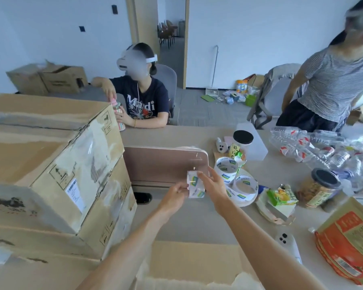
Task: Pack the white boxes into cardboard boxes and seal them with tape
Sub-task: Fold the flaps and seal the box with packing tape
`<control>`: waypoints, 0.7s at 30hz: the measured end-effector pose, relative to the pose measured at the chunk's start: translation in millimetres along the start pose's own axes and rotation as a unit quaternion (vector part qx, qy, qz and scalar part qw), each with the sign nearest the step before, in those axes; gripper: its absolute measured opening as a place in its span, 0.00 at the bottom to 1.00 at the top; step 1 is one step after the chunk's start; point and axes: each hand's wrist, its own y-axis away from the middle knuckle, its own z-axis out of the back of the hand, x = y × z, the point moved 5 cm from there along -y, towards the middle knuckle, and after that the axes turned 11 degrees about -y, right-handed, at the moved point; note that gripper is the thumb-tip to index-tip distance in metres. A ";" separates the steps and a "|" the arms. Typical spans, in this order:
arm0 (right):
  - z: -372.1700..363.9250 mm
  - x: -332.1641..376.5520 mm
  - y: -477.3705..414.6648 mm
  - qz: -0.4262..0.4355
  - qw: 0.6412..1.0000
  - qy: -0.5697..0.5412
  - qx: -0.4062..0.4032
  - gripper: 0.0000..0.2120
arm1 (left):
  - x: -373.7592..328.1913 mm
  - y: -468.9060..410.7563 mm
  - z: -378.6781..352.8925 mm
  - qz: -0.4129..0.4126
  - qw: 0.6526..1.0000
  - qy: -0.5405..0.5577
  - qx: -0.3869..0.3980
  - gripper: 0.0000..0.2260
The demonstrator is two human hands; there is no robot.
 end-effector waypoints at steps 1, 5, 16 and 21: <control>-0.5 1.8 -1.1 -0.003 1.000 -0.001 -0.004 0.18 | -0.5 -0.3 3.3 0.003 1.000 -0.003 -0.006 0.11; -1.2 2.5 -5.1 -0.022 0.999 0.025 -0.032 0.10 | -15.1 -4.5 27.3 -0.020 0.994 -0.032 -0.105 0.11; 1.3 22.9 6.3 -0.031 0.998 0.039 -0.046 0.11 | -80.7 -47.9 47.1 -0.019 0.985 -0.019 -0.171 0.08; 3.5 40.7 10.8 -0.023 0.998 0.048 -0.046 0.11 | -88.5 -45.5 44.3 0.000 0.983 0.007 -0.181 0.06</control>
